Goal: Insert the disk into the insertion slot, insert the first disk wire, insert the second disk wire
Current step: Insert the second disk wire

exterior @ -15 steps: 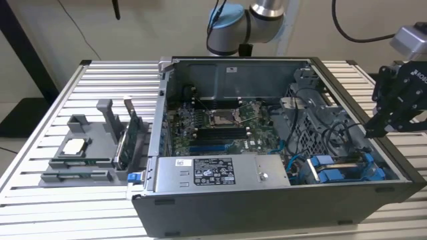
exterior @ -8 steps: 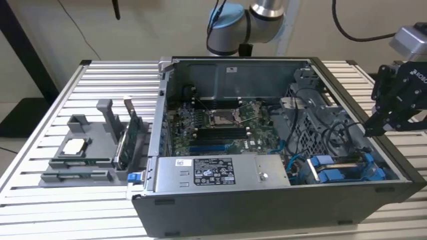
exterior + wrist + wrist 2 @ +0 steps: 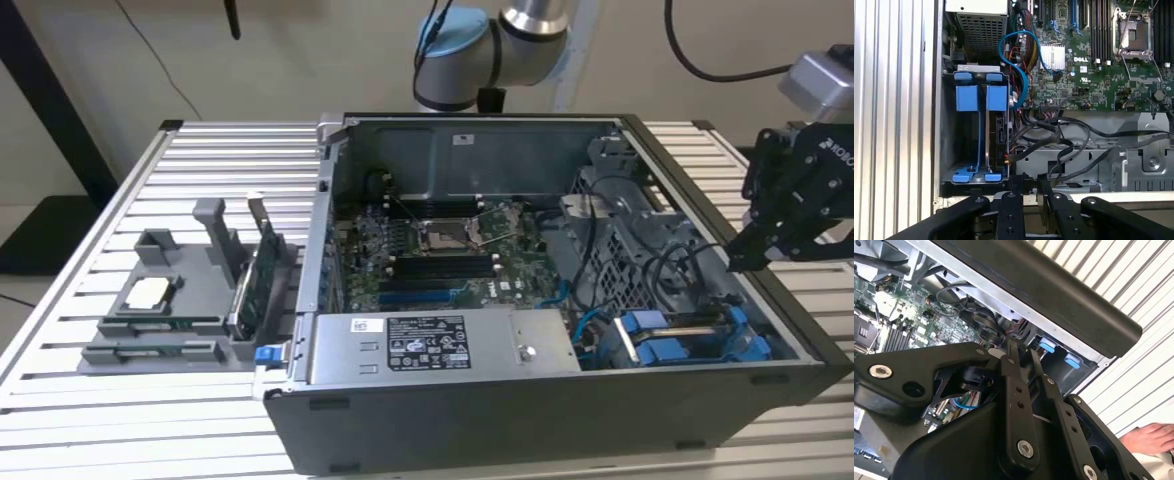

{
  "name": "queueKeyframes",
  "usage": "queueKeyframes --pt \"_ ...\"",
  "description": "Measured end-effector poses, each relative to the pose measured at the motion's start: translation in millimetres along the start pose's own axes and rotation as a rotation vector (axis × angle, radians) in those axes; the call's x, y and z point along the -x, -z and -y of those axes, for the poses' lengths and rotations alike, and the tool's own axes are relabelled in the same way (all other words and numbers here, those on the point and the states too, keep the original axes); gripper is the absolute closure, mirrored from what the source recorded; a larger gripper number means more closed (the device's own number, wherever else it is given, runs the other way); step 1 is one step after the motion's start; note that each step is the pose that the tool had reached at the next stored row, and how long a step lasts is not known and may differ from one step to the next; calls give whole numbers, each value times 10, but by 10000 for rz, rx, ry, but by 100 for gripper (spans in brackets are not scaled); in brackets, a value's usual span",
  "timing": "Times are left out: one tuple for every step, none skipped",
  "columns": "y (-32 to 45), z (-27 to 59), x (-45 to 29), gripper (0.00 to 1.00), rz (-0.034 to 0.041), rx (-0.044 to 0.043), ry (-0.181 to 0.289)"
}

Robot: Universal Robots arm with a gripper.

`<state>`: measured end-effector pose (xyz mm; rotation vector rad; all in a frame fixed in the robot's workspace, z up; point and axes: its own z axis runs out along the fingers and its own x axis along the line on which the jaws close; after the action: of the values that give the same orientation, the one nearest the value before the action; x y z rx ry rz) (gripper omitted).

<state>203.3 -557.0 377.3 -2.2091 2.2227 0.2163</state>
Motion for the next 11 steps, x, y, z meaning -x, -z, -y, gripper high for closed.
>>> queueKeyframes --pt "0 0 0 76 -1 0 0" --pt "0 0 0 76 -1 0 0" --pt "-1 0 0 82 -1 0 0" --pt "-1 0 0 82 0 0 0" --pt "-2 0 0 84 0 0 0" --pt "-2 0 0 84 1 0 0" --pt "-2 0 0 84 0 0 0" --pt "-2 0 0 84 0 0 0" --pt "-3 0 0 84 1 0 0" --pt "-4 0 0 84 0 0 0" --pt "-4 0 0 84 1 0 0"
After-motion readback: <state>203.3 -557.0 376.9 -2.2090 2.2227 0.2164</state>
